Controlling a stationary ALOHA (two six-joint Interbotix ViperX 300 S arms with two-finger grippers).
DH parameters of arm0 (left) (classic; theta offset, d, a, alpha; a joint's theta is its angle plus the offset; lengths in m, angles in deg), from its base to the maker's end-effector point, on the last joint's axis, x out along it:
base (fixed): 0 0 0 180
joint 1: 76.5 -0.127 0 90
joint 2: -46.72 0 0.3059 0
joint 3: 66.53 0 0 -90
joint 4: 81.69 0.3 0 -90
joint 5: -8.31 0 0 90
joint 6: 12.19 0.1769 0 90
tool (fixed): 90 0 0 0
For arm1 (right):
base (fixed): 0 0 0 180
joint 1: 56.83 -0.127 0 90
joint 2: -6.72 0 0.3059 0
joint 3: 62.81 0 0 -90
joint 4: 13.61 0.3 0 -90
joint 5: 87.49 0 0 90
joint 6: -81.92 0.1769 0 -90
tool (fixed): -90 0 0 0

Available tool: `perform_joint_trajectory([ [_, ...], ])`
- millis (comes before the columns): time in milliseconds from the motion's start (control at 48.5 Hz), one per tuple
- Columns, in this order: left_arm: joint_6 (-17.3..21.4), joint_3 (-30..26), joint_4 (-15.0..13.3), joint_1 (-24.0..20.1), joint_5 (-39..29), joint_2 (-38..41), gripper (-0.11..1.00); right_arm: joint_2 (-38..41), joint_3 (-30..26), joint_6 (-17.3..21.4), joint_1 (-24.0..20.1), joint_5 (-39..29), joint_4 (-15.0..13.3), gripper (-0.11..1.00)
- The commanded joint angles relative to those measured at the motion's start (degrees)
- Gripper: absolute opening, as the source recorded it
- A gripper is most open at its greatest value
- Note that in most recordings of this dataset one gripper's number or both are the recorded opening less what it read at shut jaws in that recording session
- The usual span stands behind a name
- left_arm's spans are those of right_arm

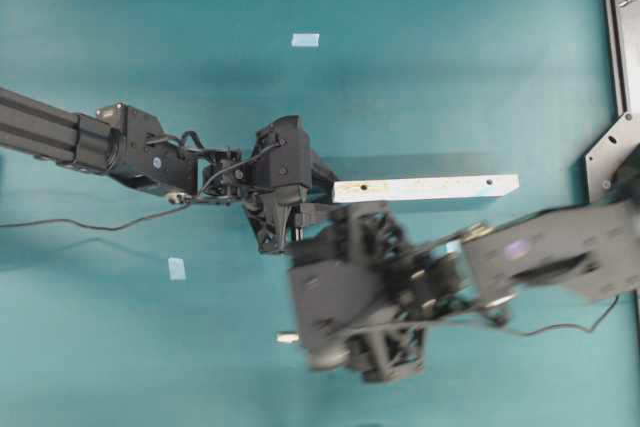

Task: Move the wooden board into place and insert the rod into its hole.
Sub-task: 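Move the right gripper down over the wooden dowel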

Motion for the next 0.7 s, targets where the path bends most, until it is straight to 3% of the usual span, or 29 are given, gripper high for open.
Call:
perform_joint_trajectory([
  [0, 0.97, -0.79, 0.18, 0.26, 0.62, -0.35, 0.48, 3.08, -5.01, 0.53, -0.62, -1.93, 0.35, 0.95],
  [268, 0.97, -0.44, 0.18, -0.09, 0.79, -0.35, 0.48, 11.69, -11.25, 4.13, -0.97, -4.75, 0.44, 0.95],
  [681, 0.88, -0.70, 0.18, -0.26, 0.79, -0.26, 0.48, 16.17, -11.78, 6.86, -0.97, -4.75, 1.58, 0.93],
])
